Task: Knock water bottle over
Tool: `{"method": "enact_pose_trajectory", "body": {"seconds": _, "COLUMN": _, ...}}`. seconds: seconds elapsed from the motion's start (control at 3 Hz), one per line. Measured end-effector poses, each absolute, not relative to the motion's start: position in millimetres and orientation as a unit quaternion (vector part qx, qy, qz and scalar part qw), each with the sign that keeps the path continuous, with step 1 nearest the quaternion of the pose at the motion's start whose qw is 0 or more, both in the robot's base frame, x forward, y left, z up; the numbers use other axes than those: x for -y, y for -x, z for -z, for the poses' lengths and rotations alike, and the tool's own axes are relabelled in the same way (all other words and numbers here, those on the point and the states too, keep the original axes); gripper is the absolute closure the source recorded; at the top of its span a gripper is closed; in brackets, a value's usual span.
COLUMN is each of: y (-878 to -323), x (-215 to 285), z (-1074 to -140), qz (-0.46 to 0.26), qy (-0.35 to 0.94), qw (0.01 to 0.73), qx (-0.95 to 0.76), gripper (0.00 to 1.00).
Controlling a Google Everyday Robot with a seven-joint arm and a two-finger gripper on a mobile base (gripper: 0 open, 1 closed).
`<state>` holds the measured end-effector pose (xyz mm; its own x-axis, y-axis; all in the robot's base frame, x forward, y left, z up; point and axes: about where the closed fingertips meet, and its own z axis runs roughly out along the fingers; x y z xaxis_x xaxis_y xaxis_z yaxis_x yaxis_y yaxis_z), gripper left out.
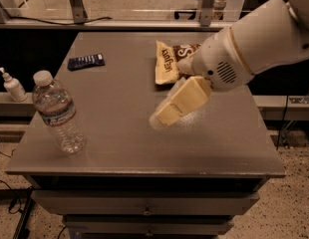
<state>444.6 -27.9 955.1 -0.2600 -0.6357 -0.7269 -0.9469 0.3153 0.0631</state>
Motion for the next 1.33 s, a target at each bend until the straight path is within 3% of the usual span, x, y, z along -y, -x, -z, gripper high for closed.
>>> {"method": "enact_pose_trajectory", "body": {"seconds": 0.33, "y": -429, "x": -10, "z": -957, "qz": -0.305, "qy": 0.516, "qw": 0.335, "qx": -0.727, "gripper": 0.00}}
{"method": "enact_pose_trajectory", "body": {"seconds": 1.33, "y": -423, "x": -38, "z": -948, "qz": -0.356, "qy": 0.517, "qw": 0.362, "qx": -0.689, "gripper": 0.00}}
